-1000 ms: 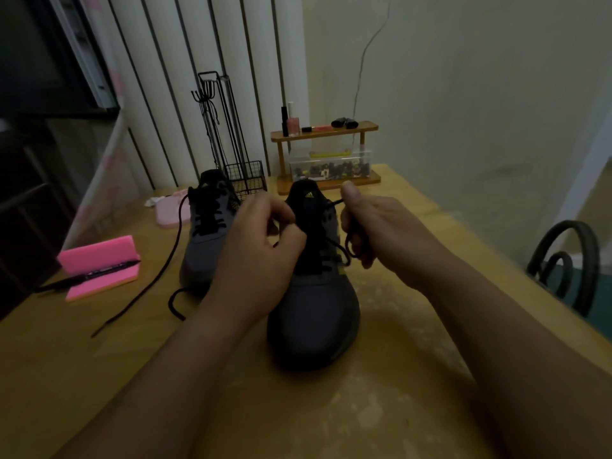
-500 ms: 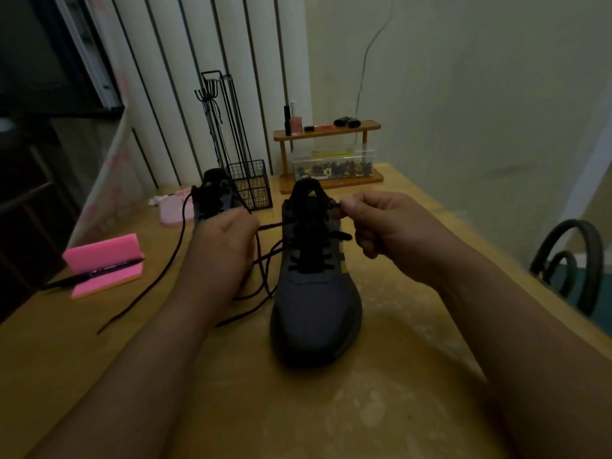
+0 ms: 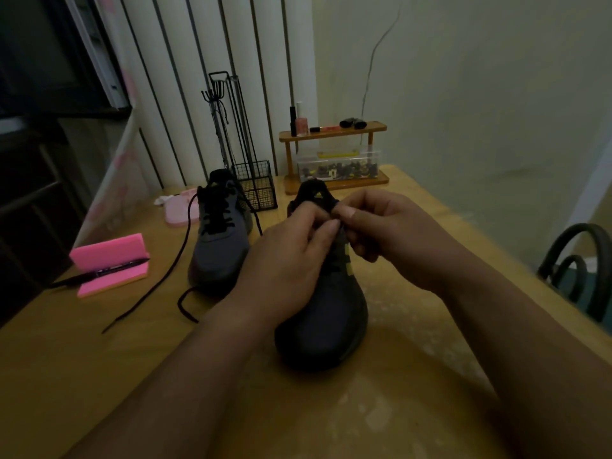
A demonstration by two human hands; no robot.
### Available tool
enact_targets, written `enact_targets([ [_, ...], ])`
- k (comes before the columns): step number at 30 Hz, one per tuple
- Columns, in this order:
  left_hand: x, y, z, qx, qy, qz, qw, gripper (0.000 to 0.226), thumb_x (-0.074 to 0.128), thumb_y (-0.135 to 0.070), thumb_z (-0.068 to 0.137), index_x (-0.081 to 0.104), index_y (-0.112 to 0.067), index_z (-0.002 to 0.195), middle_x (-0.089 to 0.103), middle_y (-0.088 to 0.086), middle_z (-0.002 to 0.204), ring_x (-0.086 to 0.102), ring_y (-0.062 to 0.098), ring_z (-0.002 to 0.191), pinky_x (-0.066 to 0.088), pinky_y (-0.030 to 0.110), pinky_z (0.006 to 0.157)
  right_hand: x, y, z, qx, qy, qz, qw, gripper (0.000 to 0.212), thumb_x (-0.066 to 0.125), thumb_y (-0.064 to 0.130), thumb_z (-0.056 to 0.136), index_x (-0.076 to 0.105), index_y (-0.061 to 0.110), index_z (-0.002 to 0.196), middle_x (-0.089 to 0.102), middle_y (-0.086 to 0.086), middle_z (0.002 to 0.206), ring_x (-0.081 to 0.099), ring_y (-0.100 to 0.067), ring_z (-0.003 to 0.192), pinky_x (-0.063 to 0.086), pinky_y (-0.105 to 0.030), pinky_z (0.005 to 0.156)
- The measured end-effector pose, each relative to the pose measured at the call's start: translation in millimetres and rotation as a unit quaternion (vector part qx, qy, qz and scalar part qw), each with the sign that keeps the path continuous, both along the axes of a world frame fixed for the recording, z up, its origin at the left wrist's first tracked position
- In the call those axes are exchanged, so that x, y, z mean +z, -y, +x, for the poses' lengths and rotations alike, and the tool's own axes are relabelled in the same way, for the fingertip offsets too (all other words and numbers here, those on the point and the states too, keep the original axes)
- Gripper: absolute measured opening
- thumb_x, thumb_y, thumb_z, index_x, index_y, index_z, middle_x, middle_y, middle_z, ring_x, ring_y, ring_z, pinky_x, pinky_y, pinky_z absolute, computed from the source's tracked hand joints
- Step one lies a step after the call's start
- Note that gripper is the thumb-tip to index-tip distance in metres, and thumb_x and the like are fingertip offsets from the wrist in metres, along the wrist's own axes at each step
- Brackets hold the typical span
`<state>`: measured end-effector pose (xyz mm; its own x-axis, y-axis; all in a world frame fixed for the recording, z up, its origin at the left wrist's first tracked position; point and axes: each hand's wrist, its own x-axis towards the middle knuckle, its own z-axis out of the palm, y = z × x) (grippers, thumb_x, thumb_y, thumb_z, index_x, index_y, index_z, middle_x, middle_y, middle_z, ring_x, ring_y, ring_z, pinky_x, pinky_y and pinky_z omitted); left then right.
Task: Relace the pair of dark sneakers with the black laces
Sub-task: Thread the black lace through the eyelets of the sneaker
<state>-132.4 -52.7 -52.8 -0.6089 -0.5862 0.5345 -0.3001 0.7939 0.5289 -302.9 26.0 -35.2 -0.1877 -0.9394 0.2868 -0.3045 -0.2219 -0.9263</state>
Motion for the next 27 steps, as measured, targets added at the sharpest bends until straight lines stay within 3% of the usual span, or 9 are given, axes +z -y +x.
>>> enact_targets([
  [2,-7,4,2,0.012,-0.043,0.027,0.999,0.02,0.05,-0.036,0.108,0.061,-0.028,0.093,0.06,-0.012,0.075,0.057,0.005,0.069,0.04,0.022,0.056,-2,2,-7,-0.045,0.026,-0.004,0.999,0.014,0.057,0.019,0.106,0.065,0.007,0.106,0.066,-0.002,0.077,0.061,-0.016,0.066,0.047,-0.029,0.059],
  [5,-3,5,4,0.045,-0.174,0.127,0.976,0.023,0.047,-0.031,0.11,0.061,-0.018,0.097,0.058,-0.011,0.072,0.052,0.001,0.062,0.041,0.015,0.053,-6,4,-9,-0.065,0.01,0.039,0.997,0.017,0.055,0.021,0.108,0.067,0.01,0.107,0.069,-0.004,0.085,0.065,-0.017,0.07,0.049,-0.032,0.062],
  [10,13,8,4,0.048,-0.248,0.191,0.949,0.015,0.046,-0.023,0.11,0.058,-0.015,0.106,0.071,-0.006,0.105,0.068,0.002,0.093,0.057,0.019,0.078,-5,-2,3,0.092,-0.148,0.086,0.981,0.014,0.063,0.022,0.103,0.077,0.025,0.104,0.072,0.015,0.084,0.064,0.002,0.074,0.047,-0.013,0.064],
  [12,19,6,1,0.012,-0.224,0.218,0.95,0.015,0.043,-0.021,0.111,0.055,-0.015,0.106,0.073,-0.005,0.109,0.071,0.005,0.094,0.058,0.021,0.075,-1,-4,3,0.144,-0.162,0.093,0.972,0.015,0.063,0.018,0.102,0.078,0.022,0.105,0.075,0.015,0.089,0.066,0.003,0.079,0.047,-0.01,0.066],
  [14,25,6,-5,-0.013,-0.172,0.233,0.957,0.015,0.04,-0.023,0.111,0.052,-0.014,0.106,0.076,-0.001,0.103,0.073,0.012,0.08,0.054,0.026,0.062,0,-5,0,0.158,-0.154,0.087,0.972,0.017,0.062,0.015,0.103,0.078,0.019,0.103,0.074,0.007,0.085,0.064,-0.003,0.073,0.046,-0.016,0.063],
  [18,17,11,-5,0.026,-0.101,0.174,0.979,0.014,0.044,-0.024,0.109,0.056,-0.019,0.104,0.071,0.005,0.075,0.058,0.007,0.058,0.044,0.031,0.061,-6,4,-11,0.046,0.028,0.051,0.997,0.016,0.055,0.013,0.101,0.071,0.014,0.102,0.068,-0.005,0.078,0.06,-0.019,0.064,0.045,-0.03,0.057],
  [21,6,15,1,0.042,-0.067,0.144,0.986,0.015,0.045,-0.023,0.11,0.059,-0.025,0.112,0.065,0.0,0.068,0.058,0.002,0.056,0.043,0.018,0.053,-14,15,-13,-0.083,-0.033,0.004,0.996,0.03,0.054,0.012,0.105,0.064,0.029,0.127,0.068,-0.004,0.088,0.063,-0.016,0.069,0.052,-0.033,0.061],
  [23,2,16,3,0.033,-0.049,0.129,0.99,0.013,0.049,-0.025,0.11,0.062,-0.025,0.108,0.063,-0.002,0.067,0.058,0.001,0.056,0.041,0.013,0.05,-21,22,-9,-0.077,-0.082,0.007,0.994,0.037,0.053,0.021,0.108,0.057,0.042,0.138,0.066,-0.004,0.095,0.064,-0.012,0.073,0.054,-0.032,0.065],
  [27,-4,17,3,0.037,-0.066,0.079,0.994,0.012,0.057,-0.029,0.106,0.063,-0.027,0.097,0.065,-0.006,0.08,0.062,0.002,0.072,0.051,0.022,0.059,-26,31,-8,-0.09,-0.078,-0.008,0.993,0.018,0.053,0.039,0.108,0.061,0.04,0.124,0.063,0.001,0.09,0.064,-0.008,0.076,0.055,-0.03,0.066],
])
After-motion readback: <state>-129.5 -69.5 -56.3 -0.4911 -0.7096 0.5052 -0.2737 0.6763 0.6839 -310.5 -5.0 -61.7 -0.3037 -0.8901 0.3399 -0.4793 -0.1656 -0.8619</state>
